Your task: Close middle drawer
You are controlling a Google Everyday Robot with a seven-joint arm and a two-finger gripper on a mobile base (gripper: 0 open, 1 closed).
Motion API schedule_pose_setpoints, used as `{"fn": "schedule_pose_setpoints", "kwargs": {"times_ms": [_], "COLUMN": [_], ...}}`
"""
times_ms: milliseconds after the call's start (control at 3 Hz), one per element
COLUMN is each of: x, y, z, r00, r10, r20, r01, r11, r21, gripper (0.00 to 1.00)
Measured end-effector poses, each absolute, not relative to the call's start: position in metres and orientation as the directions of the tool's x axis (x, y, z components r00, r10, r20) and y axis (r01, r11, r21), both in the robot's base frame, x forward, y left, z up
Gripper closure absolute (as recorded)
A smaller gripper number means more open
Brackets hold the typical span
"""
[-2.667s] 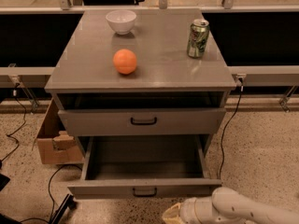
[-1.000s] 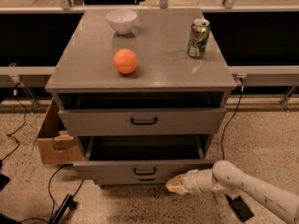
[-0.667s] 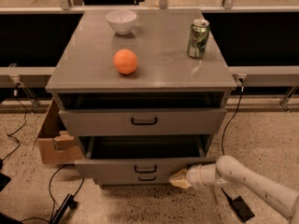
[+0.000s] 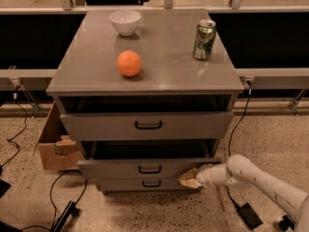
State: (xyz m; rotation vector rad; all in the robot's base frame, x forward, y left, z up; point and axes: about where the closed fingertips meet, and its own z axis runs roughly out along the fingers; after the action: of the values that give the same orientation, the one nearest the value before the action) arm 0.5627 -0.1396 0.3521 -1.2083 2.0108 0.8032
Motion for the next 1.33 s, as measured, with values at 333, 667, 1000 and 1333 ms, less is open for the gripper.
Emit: {"fn": "schedule_pose_setpoints", "kwargs": {"times_ms": [333,667,1000,1333], "x": [0.574,0.599,0.612,0.607], "y": [-0.149,-0.164,-0.174,-0.173], "z": [0.357,0.366,0.372,0.372], "r00": [-0.360,-0.351,-0.343,-0.343], "r10": [-0.511,-0.518,-0.522,-0.522], "r20": [-0.780,-0.780,-0.781,-0.781], "r01": [-0.904,-0.901,-0.903,-0.903], "r11": [0.398,0.413,0.413,0.413], "r21": [0.156,0.132,0.120,0.120], "gripper": [1.00,1.00,1.00,1.00]}}
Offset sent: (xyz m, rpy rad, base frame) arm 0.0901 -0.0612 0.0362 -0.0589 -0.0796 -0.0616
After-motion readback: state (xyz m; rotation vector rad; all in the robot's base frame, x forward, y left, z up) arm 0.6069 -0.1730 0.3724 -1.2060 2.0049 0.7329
